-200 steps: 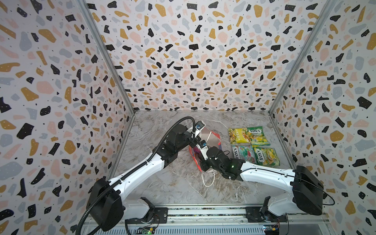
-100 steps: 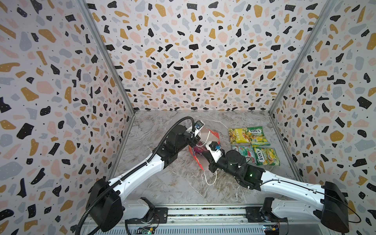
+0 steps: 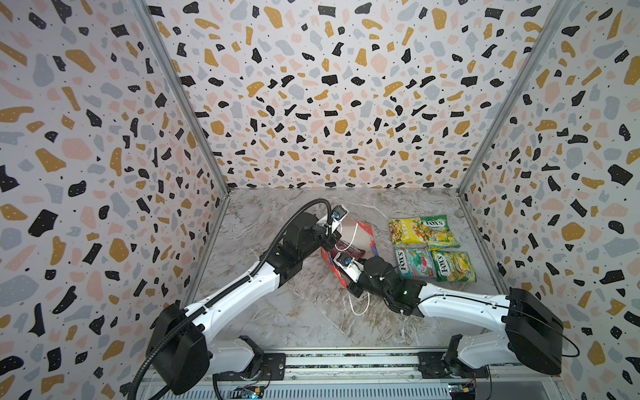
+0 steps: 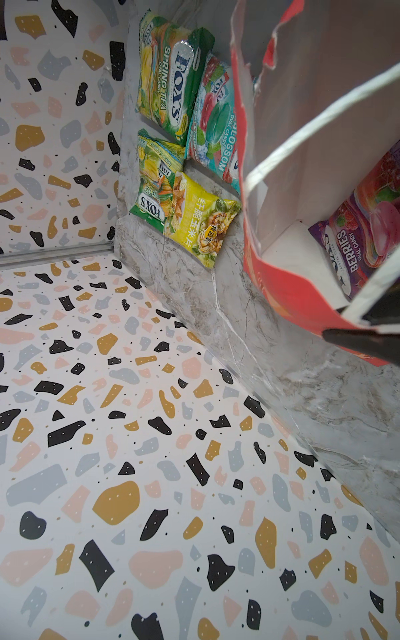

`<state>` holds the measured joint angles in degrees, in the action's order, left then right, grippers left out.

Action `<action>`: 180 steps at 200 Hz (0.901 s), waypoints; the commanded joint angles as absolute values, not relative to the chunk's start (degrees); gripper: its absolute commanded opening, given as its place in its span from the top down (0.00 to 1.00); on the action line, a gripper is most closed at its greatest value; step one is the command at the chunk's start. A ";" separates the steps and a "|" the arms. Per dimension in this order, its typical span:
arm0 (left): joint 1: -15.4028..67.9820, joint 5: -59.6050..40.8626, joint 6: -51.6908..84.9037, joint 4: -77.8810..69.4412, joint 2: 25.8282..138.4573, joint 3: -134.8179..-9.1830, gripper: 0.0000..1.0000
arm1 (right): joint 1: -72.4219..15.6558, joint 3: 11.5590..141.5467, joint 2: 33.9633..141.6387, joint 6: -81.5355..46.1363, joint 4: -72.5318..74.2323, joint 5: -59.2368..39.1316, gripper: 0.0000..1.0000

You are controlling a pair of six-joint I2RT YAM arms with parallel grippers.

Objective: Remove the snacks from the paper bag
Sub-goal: 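Lower the right gripper into the bag onto the purple Berries packet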

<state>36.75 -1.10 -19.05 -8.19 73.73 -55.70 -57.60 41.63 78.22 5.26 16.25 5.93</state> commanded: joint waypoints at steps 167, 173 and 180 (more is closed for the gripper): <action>36.83 -1.93 -19.34 -11.25 72.20 -56.34 1.00 | -55.70 50.64 89.72 8.53 17.23 29.00 0.91; 36.83 -1.93 -19.31 -11.28 72.23 -56.34 1.00 | -55.71 50.35 89.37 8.74 17.69 28.47 0.90; 36.85 -1.94 -19.25 -11.30 72.23 -56.34 1.00 | -55.72 50.05 88.85 9.55 18.05 26.95 0.89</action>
<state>36.77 -1.45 -19.09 -8.14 73.71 -55.70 -55.51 48.69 90.83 8.19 16.40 25.08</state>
